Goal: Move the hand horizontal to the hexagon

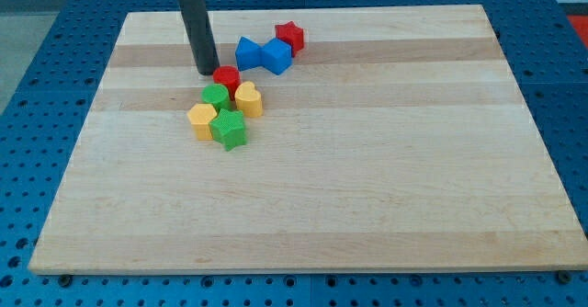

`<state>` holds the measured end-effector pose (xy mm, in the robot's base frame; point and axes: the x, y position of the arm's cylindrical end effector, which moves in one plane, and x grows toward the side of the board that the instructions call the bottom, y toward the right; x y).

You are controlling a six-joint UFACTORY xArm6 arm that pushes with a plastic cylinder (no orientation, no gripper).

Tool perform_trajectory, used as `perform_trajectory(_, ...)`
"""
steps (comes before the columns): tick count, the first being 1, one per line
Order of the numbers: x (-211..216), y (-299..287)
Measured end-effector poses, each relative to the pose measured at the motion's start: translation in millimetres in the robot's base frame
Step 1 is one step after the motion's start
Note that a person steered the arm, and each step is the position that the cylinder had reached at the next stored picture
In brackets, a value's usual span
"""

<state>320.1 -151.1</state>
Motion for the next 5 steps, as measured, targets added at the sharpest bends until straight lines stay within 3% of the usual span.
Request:
perform_trajectory(1,-9,-7)
perform_trajectory(2,17,-42)
perform_trajectory(3,63,-63)
perform_trajectory(5,135,-37)
